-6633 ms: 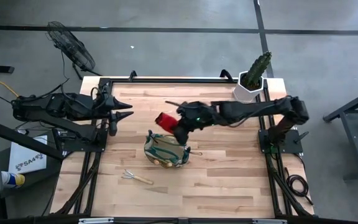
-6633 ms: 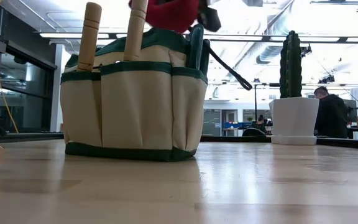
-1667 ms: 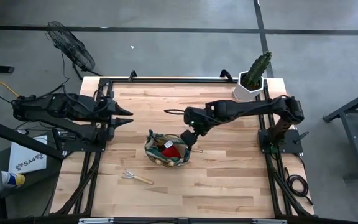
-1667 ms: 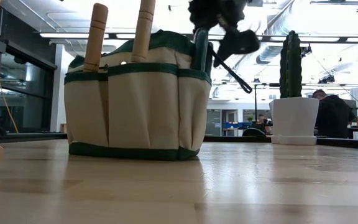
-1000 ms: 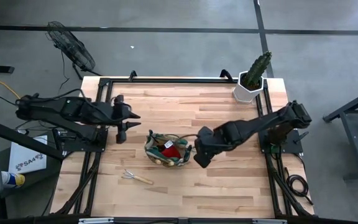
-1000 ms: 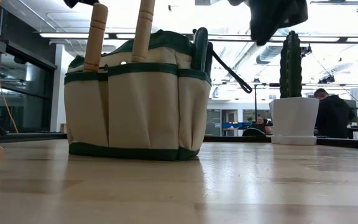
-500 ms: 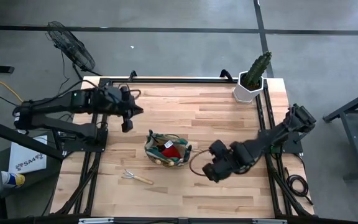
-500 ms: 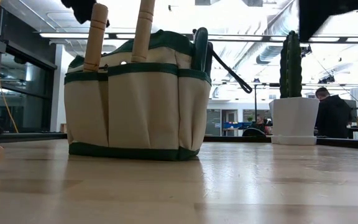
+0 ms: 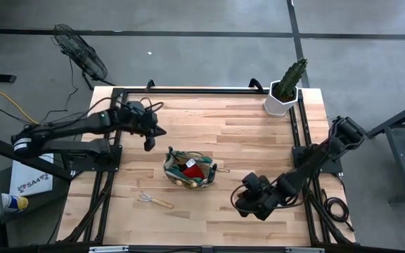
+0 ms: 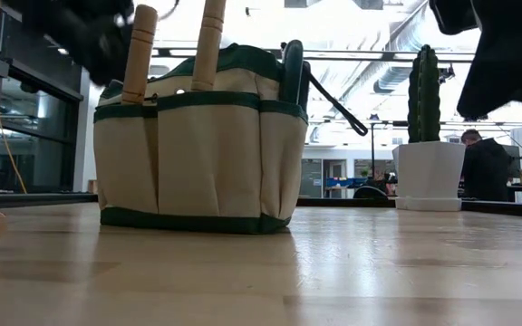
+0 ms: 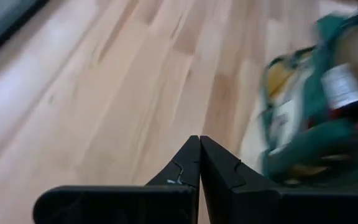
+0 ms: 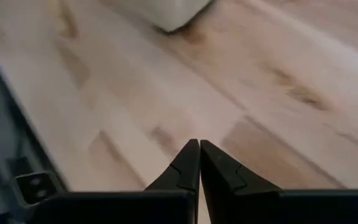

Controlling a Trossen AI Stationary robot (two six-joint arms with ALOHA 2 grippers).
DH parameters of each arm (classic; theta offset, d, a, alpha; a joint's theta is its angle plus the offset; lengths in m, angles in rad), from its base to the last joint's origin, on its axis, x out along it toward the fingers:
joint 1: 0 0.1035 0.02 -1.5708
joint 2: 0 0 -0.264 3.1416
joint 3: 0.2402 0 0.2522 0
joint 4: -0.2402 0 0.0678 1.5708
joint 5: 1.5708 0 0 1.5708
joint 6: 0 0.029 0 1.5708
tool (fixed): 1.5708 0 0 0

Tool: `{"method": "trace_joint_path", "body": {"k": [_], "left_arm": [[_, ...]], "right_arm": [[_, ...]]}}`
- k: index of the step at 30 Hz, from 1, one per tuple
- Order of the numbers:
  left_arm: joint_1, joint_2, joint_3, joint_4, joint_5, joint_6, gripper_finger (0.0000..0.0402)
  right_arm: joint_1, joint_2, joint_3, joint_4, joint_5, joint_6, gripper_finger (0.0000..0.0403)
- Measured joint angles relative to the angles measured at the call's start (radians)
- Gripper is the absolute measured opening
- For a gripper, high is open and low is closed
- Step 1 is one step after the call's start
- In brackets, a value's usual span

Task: Pick & Place Garden tools in Gardening bag
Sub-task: Adjust the gardening bag on the table

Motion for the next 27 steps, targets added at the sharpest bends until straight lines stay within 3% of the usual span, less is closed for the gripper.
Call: {"method": "trace_joint_path", "body": {"k": [5, 9, 15, 18, 21, 27], "left_arm": [[0.035, 0.000, -0.111, 0.092, 0.004, -0.051, 0.0001], [0.040, 0.000, -0.161, 0.142, 0.019, -0.054, 0.0000], [0.038, 0.027, -0.235, 0.271, 0.044, -0.071, 0.0000], [0.038, 0.057, -0.265, 0.321, 0.051, -0.070, 0.0000], [0.038, 0.100, -0.282, 0.377, 0.083, -0.070, 0.0000], [0.038, 0.218, -0.298, 0.503, 0.121, -0.053, 0.0000]], "right_arm": [[-0.001, 0.000, -0.041, 0.156, 0.038, -0.125, 0.0003], [-0.006, 0.000, -0.084, 0.308, 0.126, -0.244, 0.0003], [-0.041, 0.000, -0.169, 0.565, 0.200, -0.289, 0.0003], [-0.062, 0.000, -0.177, 0.607, 0.169, -0.306, 0.0004], [-0.088, 0.010, -0.178, 0.622, 0.073, -0.288, 0.0003], [-0.124, 0.130, -0.177, 0.779, -0.053, -0.308, 0.0003]]}}
